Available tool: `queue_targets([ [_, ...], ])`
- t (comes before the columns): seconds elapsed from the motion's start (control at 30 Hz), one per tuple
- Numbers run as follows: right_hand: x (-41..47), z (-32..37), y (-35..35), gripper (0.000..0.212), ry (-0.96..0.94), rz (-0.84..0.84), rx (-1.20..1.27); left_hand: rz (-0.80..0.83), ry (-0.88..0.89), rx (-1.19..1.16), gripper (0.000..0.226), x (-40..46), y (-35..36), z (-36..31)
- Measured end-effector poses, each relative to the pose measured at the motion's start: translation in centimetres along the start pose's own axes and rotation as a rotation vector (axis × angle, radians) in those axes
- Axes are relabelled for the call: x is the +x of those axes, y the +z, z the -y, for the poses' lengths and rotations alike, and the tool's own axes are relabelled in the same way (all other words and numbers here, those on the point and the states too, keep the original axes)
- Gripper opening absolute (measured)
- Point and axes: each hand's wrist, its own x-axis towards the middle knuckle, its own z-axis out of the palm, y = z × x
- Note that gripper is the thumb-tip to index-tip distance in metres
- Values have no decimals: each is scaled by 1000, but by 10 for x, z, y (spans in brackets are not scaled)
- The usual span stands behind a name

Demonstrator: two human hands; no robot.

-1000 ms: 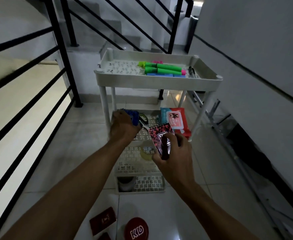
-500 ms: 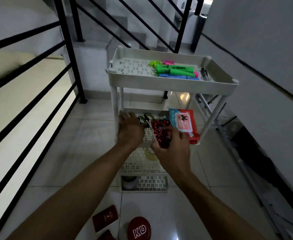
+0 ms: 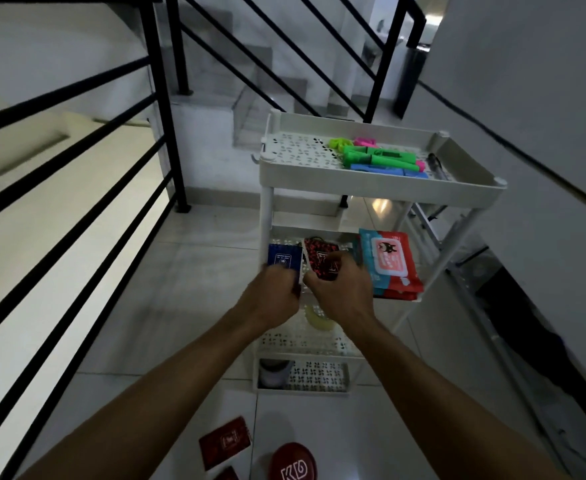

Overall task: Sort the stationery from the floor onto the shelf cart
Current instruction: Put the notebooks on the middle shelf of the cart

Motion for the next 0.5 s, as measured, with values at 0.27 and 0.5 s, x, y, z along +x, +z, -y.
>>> queue_targets([
  [0.27, 31, 6, 64, 65, 97, 102, -171, -325, -30, 77, 17, -65, -28, 77],
  [0.5, 41, 6, 87, 55, 29, 188, -280, -393, -145, 205, 53, -81, -33, 109],
])
